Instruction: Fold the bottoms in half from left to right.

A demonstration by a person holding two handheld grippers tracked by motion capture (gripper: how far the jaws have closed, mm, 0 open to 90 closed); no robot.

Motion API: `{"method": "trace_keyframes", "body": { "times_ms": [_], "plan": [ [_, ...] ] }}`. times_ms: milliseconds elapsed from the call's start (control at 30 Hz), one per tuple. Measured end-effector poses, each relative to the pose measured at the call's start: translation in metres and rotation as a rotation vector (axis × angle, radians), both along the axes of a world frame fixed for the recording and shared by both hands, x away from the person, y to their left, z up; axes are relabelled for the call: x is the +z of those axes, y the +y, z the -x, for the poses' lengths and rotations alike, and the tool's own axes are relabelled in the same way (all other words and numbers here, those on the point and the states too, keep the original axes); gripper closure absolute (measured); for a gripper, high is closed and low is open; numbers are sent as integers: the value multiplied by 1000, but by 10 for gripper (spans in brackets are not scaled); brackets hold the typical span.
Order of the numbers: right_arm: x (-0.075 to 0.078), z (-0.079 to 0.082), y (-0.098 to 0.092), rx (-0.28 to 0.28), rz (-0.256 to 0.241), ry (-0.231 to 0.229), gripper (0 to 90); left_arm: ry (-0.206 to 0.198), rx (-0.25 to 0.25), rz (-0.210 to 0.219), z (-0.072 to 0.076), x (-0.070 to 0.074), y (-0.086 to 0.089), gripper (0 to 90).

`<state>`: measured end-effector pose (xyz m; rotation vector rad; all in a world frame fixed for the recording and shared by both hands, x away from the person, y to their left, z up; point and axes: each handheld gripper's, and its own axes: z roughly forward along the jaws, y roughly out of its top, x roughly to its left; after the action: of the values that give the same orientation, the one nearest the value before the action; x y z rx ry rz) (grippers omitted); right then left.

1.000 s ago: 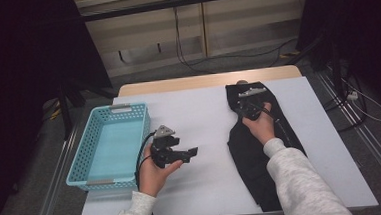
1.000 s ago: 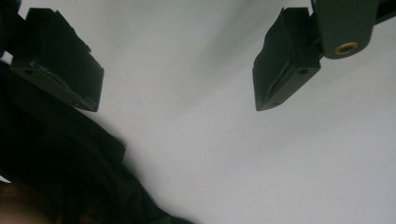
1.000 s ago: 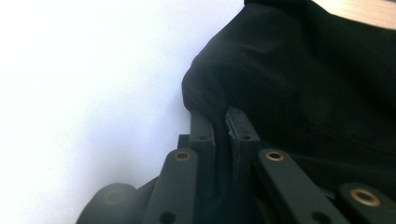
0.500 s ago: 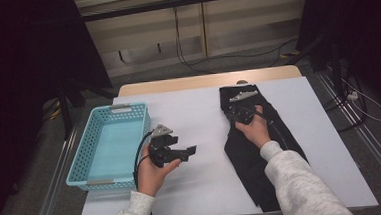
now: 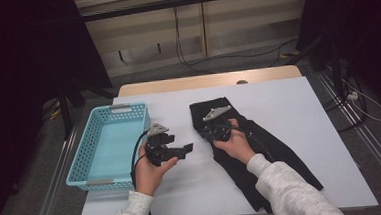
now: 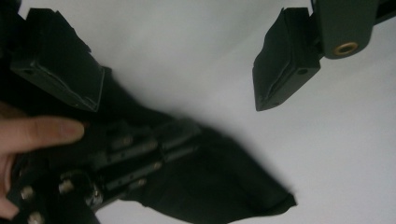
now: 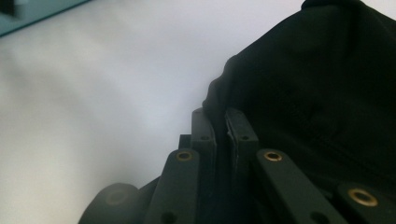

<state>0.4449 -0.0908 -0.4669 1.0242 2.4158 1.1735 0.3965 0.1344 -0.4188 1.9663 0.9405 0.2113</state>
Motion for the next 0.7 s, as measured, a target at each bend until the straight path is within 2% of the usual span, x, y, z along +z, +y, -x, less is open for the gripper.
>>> {"method": "trace_keyframes", "body": {
  "times_ms": [33, 67, 133, 167, 233, 267, 300, 333, 367, 400, 433, 467, 500, 567, 667, 700],
  "plan": [
    [0, 7, 10, 45, 9, 4, 833, -8, 8, 3, 0, 2, 2, 164],
    [1, 10, 13, 59, 4, 10, 832, -8, 8, 3, 0, 2, 2, 164],
    [1, 16, 18, 96, -36, 64, 823, -8, 23, 6, -1, 5, 5, 163],
    [1, 18, 21, 108, -36, 72, 806, -10, 27, 5, -1, 6, 5, 162],
    [3, 20, 24, 105, -8, 53, 724, -6, 32, 11, -1, 6, 6, 161],
    [3, 20, 24, 105, -8, 53, 724, -6, 32, 11, -1, 6, 6, 160],
    [6, 19, 22, 61, -30, 65, 572, -4, 34, 16, -1, 6, 6, 159],
    [6, 19, 22, 61, -30, 65, 572, -4, 34, 16, -1, 6, 6, 158],
    [12, 20, 16, 41, -46, 58, 497, -2, 28, 8, -1, 5, 5, 158],
    [12, 20, 16, 41, -46, 58, 497, -2, 28, 8, -1, 5, 5, 157],
    [19, 23, 8, 23, -25, 27, 391, 1, 24, 7, -2, 4, 3, 156],
    [19, 23, 8, 23, -25, 27, 391, 1, 24, 7, -2, 4, 3, 155],
    [28, 28, -2, 1, -22, 15, 376, 3, 24, 7, -2, 4, 3, 154],
    [37, 34, -14, -15, -62, 4, 346, 10, 25, 10, -2, 3, 2, 152],
    [44, 41, -25, -28, -51, -22, 322, 12, 23, 5, -3, 3, 1, 150],
    [50, 50, -40, -55, -44, -49, 310, 18, 26, 7, -3, 3, 0, 147]
  ]
}}
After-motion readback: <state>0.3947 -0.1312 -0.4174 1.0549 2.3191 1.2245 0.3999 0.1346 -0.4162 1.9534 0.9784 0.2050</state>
